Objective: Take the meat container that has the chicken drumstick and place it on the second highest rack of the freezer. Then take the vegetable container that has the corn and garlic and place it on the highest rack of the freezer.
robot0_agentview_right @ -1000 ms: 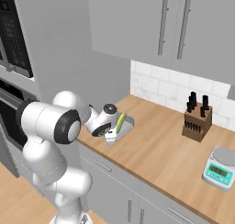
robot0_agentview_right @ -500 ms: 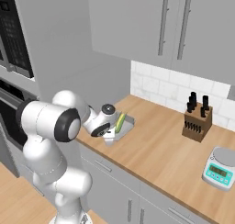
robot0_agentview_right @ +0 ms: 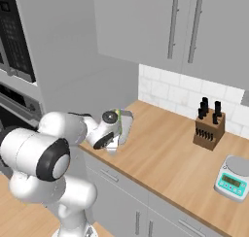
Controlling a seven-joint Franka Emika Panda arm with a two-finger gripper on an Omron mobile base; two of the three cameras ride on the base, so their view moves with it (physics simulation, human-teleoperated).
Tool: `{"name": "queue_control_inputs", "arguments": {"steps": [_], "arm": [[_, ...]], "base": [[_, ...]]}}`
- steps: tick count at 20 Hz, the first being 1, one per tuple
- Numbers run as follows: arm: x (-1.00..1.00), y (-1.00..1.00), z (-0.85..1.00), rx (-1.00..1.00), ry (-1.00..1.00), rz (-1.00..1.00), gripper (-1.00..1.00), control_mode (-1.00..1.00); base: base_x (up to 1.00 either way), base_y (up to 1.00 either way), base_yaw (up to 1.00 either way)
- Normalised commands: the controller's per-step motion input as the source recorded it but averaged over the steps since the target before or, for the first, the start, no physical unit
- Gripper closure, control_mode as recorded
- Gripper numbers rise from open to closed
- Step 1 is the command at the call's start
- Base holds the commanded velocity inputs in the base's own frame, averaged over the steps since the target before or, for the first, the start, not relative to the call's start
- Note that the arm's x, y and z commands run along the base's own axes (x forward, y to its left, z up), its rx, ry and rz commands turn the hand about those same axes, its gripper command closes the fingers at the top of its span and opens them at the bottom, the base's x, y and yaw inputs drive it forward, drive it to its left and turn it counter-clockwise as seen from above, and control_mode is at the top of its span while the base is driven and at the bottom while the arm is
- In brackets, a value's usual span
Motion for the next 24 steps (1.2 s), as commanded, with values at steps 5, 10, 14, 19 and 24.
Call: {"name": "queue_control_inputs", "arguments": {"steps": [5, 10, 14, 19, 24], "arm": [[-0.74, 0.0, 1.0, -0.04, -0.03, -0.02, 1.0, -1.0], [-0.5, -0.02, 1.0, -0.02, 0.0, -0.05, 1.0, -1.0], [-0.65, 0.0, 1.0, 0.03, 0.08, 0.0, 1.0, -1.0], [-0.72, 0.0, 1.0, 0.08, 0.25, 0.0, 1.0, -1.0], [-0.76, -0.1, 0.94, 0.11, 0.3, -0.1, 1.0, -1.0]], "base": [[0.0, 0.0, 0.0], [0.0, 0.0, 0.0], [0.0, 0.0, 0.0], [0.0, 0.0, 0.0], [0.0, 0.0, 0.0]]}}
